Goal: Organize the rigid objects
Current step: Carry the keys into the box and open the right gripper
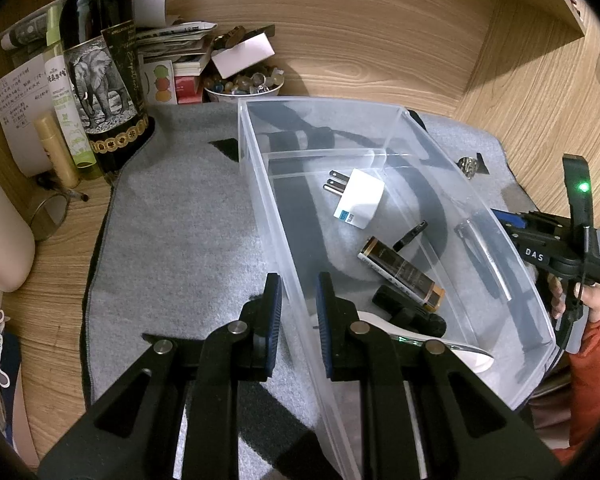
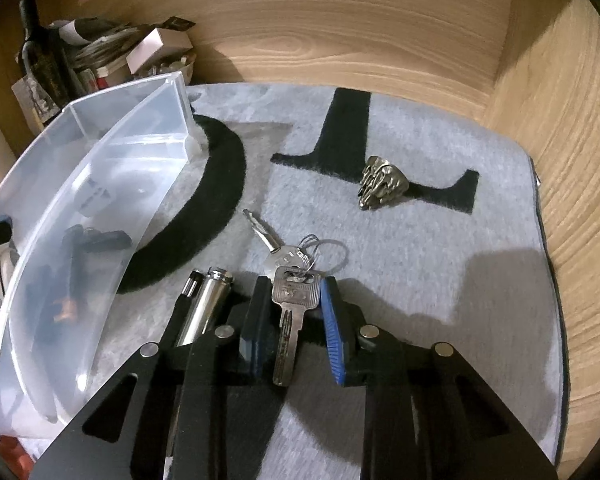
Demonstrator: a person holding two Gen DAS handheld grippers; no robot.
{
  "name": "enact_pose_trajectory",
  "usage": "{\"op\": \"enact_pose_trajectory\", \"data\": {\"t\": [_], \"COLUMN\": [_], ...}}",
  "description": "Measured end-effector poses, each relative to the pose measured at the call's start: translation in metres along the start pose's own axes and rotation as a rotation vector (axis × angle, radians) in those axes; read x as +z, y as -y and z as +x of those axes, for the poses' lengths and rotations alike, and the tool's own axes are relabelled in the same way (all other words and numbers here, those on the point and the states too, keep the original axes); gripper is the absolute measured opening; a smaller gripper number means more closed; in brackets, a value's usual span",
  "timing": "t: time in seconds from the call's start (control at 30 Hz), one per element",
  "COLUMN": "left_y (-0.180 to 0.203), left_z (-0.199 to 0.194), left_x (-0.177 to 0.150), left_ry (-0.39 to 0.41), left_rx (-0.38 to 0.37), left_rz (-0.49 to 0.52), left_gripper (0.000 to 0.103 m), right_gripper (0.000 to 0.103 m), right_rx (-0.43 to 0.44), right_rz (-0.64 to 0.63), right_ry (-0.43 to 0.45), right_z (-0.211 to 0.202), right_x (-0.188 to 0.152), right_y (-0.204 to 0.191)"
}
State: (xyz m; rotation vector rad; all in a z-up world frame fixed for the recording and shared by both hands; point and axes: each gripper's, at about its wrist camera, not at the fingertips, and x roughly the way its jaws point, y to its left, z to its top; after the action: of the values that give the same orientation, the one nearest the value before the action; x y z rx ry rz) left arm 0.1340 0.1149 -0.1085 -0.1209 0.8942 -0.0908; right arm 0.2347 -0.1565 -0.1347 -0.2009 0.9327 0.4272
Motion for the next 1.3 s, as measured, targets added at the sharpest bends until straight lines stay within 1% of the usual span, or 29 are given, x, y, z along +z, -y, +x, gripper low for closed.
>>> {"op": "enact_pose_trajectory", "data": {"t": [0.17, 0.37, 0.8, 1.07, 1.3], "left_y": [0.000, 0.002, 0.004, 0.004, 0.004], "left_z": [0.000, -0.002, -0.002, -0.002, -0.002], "left_x": [0.000, 0.000, 0.000, 0.000, 0.000], "left_ry": [0.001, 0.008, 0.010, 0.010, 0.010], "left_rx": [0.002, 0.008, 0.011, 0.011, 0.011], "left_rz": [0.001, 0.004, 0.006, 0.006, 0.005], "left_gripper": [0.017, 0.017, 0.017, 0.017, 0.017], "right_gripper": [0.023, 0.023, 0.023, 0.023, 0.023], "right_rx": [-0.002, -0.027, -0.023, 0.020, 0.095], "right_rz": [0.013, -0.006, -0.046, -0.112, -0.185], "right_ry": [0.034, 0.118, 0.278, 0.361, 0.400], "right_z": [-0.011, -0.037, -0.091, -0.117, -0.126], "right_x": [0.000, 0.006, 0.025, 0.036, 0.042], "right_y": [-0.001, -0.006, -0.025, -0.055, -0.090]}}
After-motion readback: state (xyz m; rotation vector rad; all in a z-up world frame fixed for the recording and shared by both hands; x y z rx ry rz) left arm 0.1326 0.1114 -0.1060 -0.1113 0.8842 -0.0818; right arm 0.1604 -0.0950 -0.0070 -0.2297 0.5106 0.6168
